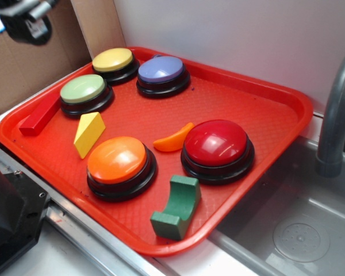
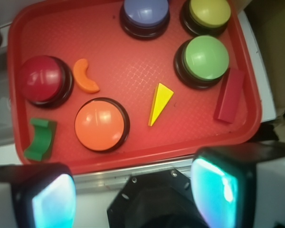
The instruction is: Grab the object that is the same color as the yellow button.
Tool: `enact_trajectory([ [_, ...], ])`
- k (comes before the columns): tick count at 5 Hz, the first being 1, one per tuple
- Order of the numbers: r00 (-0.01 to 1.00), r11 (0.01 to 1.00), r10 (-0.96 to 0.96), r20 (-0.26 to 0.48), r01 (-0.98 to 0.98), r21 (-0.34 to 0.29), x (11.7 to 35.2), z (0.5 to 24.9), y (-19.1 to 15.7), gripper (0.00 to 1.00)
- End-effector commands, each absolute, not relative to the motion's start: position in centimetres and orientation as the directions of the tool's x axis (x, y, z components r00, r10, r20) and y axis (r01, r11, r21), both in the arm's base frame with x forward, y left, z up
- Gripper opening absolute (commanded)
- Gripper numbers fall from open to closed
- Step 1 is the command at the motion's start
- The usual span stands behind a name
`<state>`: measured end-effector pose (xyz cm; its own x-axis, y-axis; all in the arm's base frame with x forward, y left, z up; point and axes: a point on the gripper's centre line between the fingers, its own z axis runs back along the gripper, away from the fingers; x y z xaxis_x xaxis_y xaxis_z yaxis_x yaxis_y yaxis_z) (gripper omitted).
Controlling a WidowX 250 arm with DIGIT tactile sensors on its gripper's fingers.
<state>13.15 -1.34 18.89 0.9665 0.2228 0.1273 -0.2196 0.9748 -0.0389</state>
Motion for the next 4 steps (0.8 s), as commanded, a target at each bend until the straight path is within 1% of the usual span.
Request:
enact_trajectory([
  [1,0.815,0.851,0.516,0.265,-0.523,-0.050,15.9,12.4,1.2,1.00],
  [2,0.756,0.788,0.602,0.258,-0.614,-0.041,16.7,9.6,2.7,1.00],
  [3,0.730,0.760,0.633,0.255,-0.649,-0.028,17.1,7.5,4.2,1.00],
  [4,0.717,0.738,0.661,0.221,-0.675,-0.018,17.4,5.0,5.2,1.00],
])
